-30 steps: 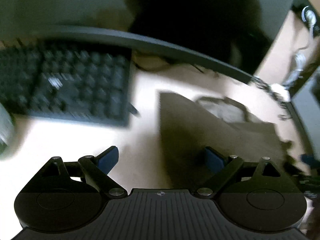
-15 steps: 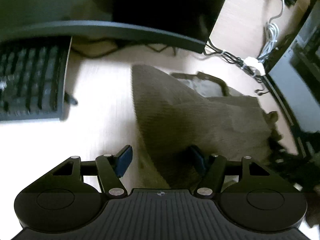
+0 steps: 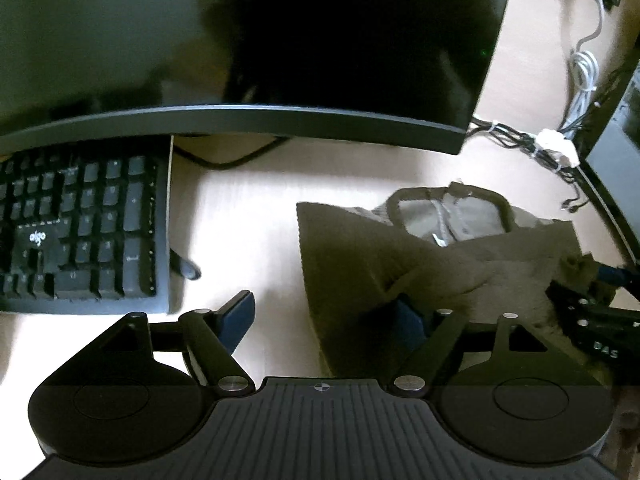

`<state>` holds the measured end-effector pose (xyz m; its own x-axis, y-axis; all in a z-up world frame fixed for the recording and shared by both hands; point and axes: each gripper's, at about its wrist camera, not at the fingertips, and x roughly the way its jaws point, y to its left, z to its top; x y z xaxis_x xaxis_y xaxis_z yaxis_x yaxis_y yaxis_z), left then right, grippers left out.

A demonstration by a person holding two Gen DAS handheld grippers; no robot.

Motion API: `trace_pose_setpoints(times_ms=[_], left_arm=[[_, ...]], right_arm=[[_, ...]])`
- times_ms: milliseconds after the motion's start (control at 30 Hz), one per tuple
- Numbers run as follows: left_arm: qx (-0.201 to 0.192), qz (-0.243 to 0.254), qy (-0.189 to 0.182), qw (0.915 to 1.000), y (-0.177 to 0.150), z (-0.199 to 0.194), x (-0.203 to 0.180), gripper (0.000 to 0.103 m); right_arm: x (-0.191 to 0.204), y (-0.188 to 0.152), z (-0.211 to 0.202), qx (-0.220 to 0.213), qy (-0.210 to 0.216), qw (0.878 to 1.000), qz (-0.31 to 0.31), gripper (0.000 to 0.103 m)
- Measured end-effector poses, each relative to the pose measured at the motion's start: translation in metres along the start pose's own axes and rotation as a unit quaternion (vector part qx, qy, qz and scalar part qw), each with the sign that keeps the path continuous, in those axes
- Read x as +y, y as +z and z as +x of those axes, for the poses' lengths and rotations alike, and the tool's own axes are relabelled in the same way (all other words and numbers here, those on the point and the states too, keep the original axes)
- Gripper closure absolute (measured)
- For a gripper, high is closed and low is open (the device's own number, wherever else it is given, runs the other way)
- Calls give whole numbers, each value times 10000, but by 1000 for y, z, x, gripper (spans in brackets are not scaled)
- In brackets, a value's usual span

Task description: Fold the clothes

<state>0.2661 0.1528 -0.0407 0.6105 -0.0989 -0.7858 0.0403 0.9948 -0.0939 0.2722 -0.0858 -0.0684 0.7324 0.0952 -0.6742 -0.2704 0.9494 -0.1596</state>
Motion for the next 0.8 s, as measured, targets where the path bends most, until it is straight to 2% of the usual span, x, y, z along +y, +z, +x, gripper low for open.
trace_pose_setpoints(times_ms=[100, 167, 233, 267, 333, 400, 467, 500, 533, 567, 600, 700, 733, 800], left_arm=[[21, -73, 41, 10000, 0, 1, 2, 18], [-24, -201, -28, 9998, 0, -9, 2, 26], [-226, -394, -433, 9980, 1, -29, 3, 28], [-333, -458, -788, 9953, 2, -37, 2, 28], [-472, -505, -1471, 9867, 5, -48, -3, 26], [-315, -412, -1866, 9811, 8, -38, -16, 26], [-130, -438, -1710, 9842, 7, -22, -19, 29], [-78, -487, -1585, 9861, 7, -16, -18, 33], [-25, -535, -1458, 9879, 7, -10, -16, 44], [27, -584, -1332, 9894, 7, -4, -15, 44], [61, -641, -1211, 9906, 7, 0, -13, 43], [-276, -1022, -988, 9895, 15, -15, 7, 26], [-369, -1144, -908, 9886, 18, -20, 14, 23], [-248, -1295, -686, 9889, 25, -11, 23, 23]], right_arm=[[-2, 9, 7, 38, 144, 9999, -26, 48], [-12, 14, -4, -69, 278, 9995, 101, 48], [-25, 17, -21, -250, 438, 9983, 300, 48], [-31, 16, -28, -311, 562, 9970, 434, 48], [-37, 10, -33, -209, 791, 9946, 638, 48], [-35, 0, -22, 71, 807, 9950, 592, 48], [-31, -6, -10, 282, 745, 9955, 512, 49], [-30, -5, -8, 293, 762, 9954, 511, 50], [-33, -1, -10, 238, 817, 9948, 565, 52], [-38, 3, -15, 154, 889, 9938, 642, 52], [-45, 7, -19, 40, 933, 9927, 761, 52], [-68, 11, 0, 165, 961, 9861, 1344, 52], [-76, 12, 7, 226, 968, 9830, 1544, 52], [-91, 13, 22, 346, 979, 9755, 1941, 52]])
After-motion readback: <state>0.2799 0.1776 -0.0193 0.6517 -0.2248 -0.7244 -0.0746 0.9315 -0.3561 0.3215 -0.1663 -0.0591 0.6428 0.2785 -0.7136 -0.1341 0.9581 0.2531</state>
